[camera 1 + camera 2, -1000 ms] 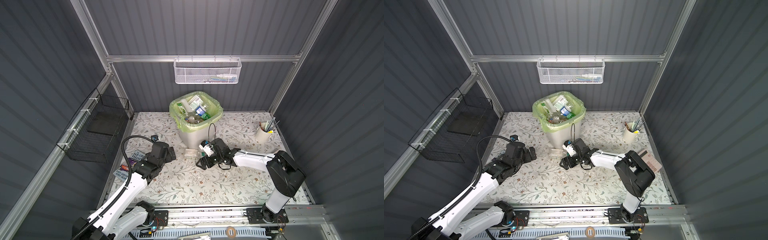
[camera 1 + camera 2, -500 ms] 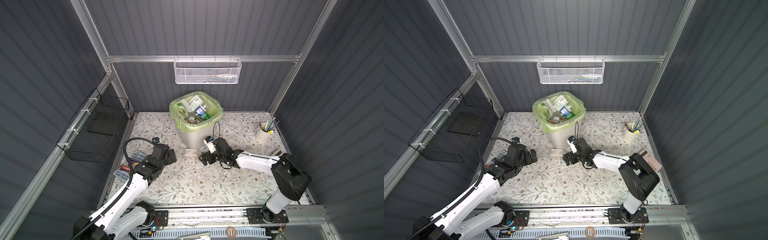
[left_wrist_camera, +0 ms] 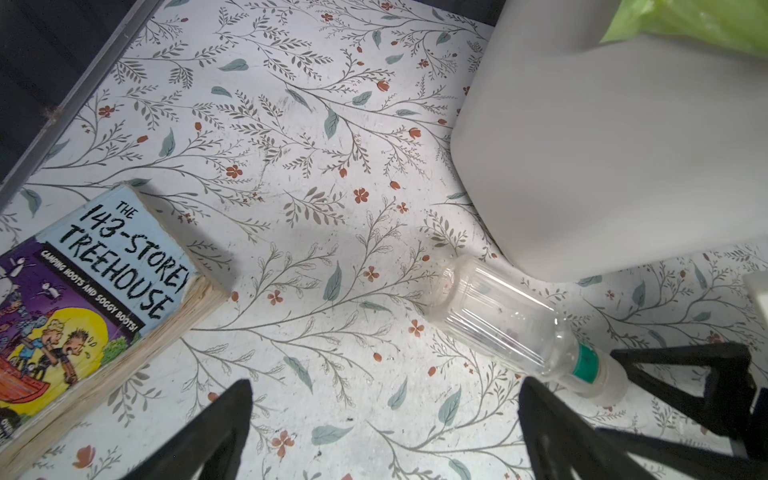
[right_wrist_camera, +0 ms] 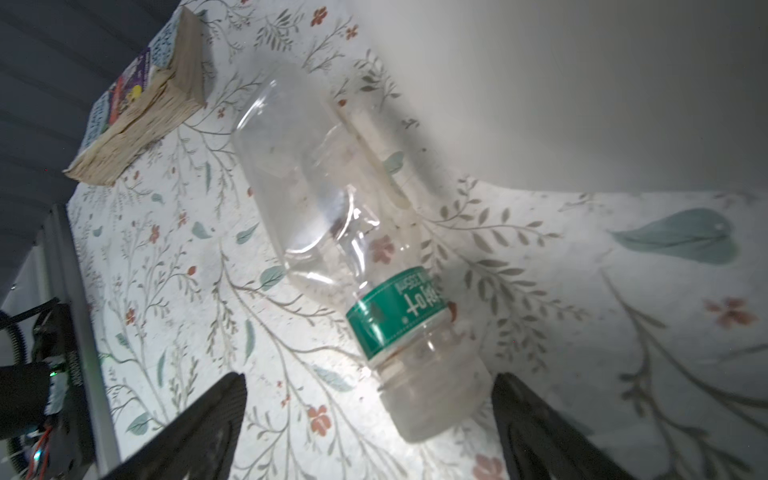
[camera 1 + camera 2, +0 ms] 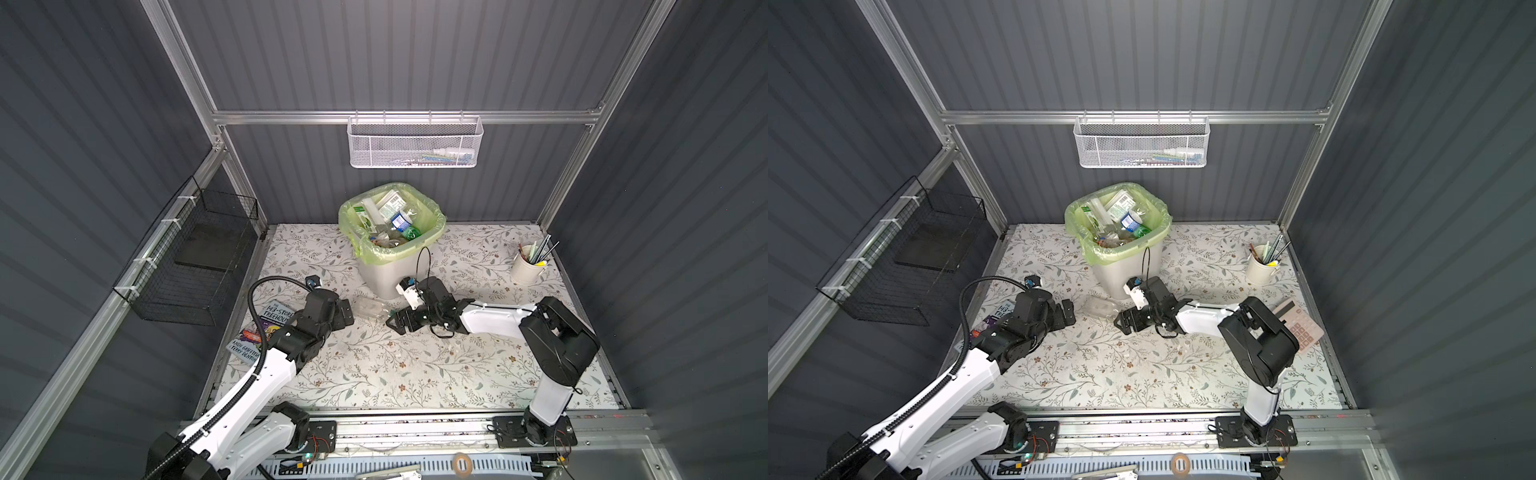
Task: Throw the plastic bottles in the bin
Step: 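Close the right gripper on the green-cap bottle beside the bin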
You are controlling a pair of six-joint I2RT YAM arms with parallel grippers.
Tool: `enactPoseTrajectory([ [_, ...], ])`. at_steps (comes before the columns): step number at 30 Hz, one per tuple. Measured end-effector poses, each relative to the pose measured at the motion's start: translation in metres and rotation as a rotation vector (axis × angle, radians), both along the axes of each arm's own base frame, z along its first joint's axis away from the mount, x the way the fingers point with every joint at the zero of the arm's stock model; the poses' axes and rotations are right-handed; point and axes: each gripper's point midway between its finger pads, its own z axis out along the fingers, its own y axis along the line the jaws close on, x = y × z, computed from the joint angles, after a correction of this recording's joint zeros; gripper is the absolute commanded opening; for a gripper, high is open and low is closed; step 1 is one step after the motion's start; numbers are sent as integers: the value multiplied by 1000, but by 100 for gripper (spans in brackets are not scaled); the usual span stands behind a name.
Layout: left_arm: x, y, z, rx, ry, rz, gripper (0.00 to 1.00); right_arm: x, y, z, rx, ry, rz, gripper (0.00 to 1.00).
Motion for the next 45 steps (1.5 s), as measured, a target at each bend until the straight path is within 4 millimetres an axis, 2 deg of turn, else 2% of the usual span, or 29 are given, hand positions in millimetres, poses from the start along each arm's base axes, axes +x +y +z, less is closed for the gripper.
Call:
enactPoseTrajectory([
  [6, 1, -1, -1, 4, -1, -4, 100, -36, 15, 7, 5, 14, 82, 89],
  [9, 2, -2, -4, 5, 6, -8, 100, -44, 17, 4, -25, 12, 84, 95],
  [12, 3, -4, -5, -3, 10, -15, 100, -35, 8, -1, -93, -3, 13, 96],
  [15, 3, -7, -8, -10, 14, -23, 100, -16, 3, 0, -153, -27, -70, 98],
  [18, 3, -8, -12, -12, 20, -29, 100, 2, 14, 7, -170, -58, -110, 99],
  [21, 3, -9, -13, -15, 25, -33, 100, 10, 27, 7, -188, -68, -116, 97],
  [26, 4, -10, -12, -24, 15, -32, 100, 18, 36, -14, -261, -62, -119, 87],
  [31, 3, -12, -19, -30, 31, -35, 100, 16, 29, -37, -351, -52, -110, 63],
  [36, 3, -13, -20, -31, 38, -40, 100, 8, 19, -38, -374, -49, -101, 47],
  [40, 3, -13, -20, -31, 38, -40, 100, -16, -3, -35, -379, -42, -82, 46],
  [45, 4, -15, -22, -37, 42, -41, 100, -46, -44, -36, -399, -13, -107, 50],
])
